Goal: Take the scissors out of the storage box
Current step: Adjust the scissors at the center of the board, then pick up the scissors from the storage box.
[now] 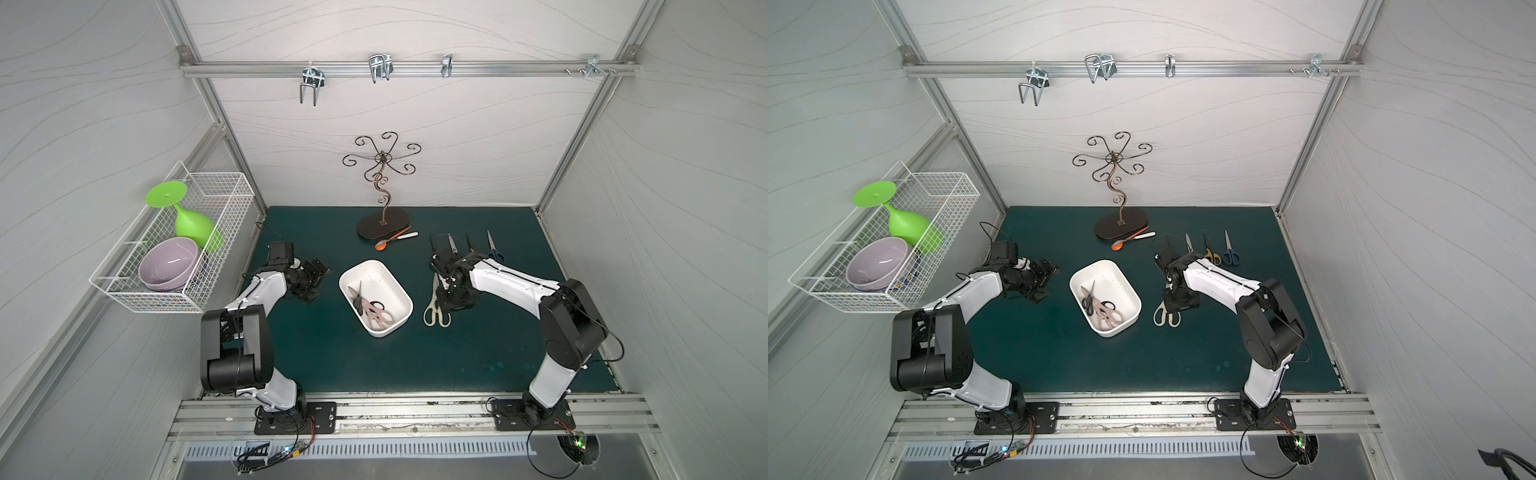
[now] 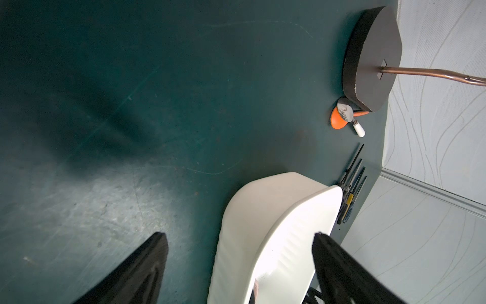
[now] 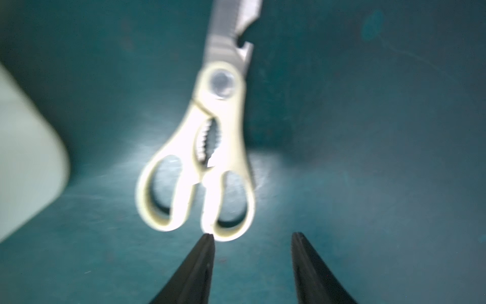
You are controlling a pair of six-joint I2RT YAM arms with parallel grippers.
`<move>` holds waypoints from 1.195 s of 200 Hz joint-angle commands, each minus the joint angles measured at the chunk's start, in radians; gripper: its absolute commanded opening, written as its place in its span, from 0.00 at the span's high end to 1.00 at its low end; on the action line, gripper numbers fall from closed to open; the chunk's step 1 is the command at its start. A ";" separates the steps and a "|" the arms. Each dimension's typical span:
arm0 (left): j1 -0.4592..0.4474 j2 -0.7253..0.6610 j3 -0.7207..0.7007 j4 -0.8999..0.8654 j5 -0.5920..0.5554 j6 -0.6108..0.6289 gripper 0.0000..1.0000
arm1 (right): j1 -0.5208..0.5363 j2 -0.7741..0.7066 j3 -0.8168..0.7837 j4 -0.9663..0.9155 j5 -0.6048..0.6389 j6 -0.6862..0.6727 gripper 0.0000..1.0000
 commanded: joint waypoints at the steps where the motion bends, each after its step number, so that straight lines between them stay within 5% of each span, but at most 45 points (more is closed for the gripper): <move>1: 0.003 -0.012 0.001 0.020 -0.005 0.006 0.09 | 0.036 -0.002 0.018 -0.030 -0.012 0.088 0.45; 40: 0.003 -0.012 0.001 0.019 -0.003 0.005 0.09 | 0.087 -0.014 0.125 0.032 -0.007 0.093 0.45; 103: 0.003 -0.022 0.006 0.004 0.001 -0.001 0.10 | 0.199 0.110 0.297 0.163 -0.165 -0.097 0.50; 239: 0.003 0.019 0.110 -0.118 -0.031 -0.044 0.10 | 0.211 0.358 0.429 0.137 -0.226 -0.358 0.52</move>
